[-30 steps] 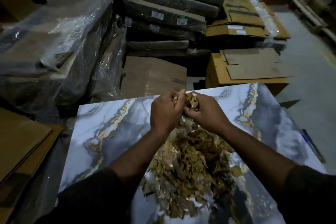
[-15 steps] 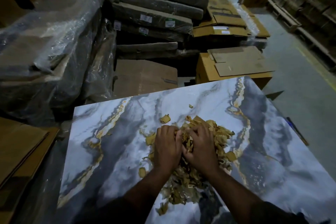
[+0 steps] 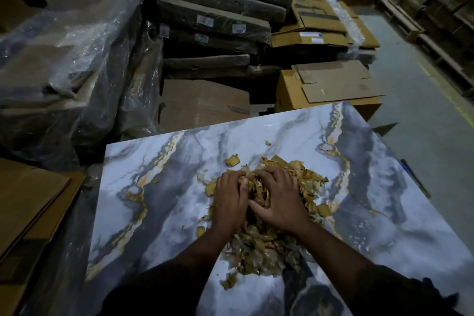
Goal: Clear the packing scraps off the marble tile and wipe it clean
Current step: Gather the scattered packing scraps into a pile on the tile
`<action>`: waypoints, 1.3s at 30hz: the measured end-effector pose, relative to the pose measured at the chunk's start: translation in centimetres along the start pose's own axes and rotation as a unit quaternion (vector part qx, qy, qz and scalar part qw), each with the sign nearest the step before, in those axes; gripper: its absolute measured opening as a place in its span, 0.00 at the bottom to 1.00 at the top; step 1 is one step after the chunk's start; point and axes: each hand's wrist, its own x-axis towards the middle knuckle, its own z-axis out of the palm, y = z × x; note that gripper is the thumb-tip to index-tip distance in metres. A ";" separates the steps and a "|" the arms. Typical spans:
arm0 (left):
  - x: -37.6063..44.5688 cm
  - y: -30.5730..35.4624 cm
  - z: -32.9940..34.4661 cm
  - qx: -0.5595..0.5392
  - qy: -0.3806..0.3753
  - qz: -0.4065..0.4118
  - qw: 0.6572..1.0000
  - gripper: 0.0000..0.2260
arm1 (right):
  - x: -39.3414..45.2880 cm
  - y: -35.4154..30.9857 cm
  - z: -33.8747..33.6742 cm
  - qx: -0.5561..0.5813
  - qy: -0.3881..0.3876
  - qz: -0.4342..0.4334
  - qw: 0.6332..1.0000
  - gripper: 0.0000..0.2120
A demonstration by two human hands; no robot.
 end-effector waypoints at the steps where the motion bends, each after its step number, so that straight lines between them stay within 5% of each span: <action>1: -0.1 0.0 -0.2 -0.010 0.010 0.002 1.000 0.14 | -0.3 -0.1 -0.3 0.008 0.008 -0.006 1.000 0.34; 9: -1.8 0.1 -1.9 -0.044 0.023 0.025 0.998 0.23 | -3.1 0.0 -1.3 0.011 0.043 0.006 0.999 0.35; 18: -2.6 -0.6 -1.8 0.021 -0.035 0.040 0.998 0.25 | -4.2 0.0 -0.4 0.043 0.034 0.019 0.998 0.49; 24: -2.4 -0.2 -2.4 -0.025 0.025 0.029 0.999 0.25 | -4.0 -0.4 -1.8 0.085 0.088 0.005 0.992 0.58; 28: -2.7 0.0 -1.8 -0.010 -0.005 0.016 1.000 0.27 | -4.5 -0.6 -1.1 0.039 0.035 -0.012 0.999 0.60; 31: -3.1 -0.3 -1.4 -0.009 -0.008 0.007 1.000 0.28 | -4.6 -0.6 -0.7 0.025 -0.003 -0.006 1.000 0.59; 36: -3.5 -1.5 -2.2 -0.009 0.081 -0.006 0.997 0.28 | -5.4 0.3 -2.1 0.096 0.084 -0.005 0.992 0.44; 39: -5.0 -2.7 -2.4 0.014 0.132 -0.052 0.990 0.29 | -6.4 2.0 -2.7 0.161 0.148 0.123 0.968 0.40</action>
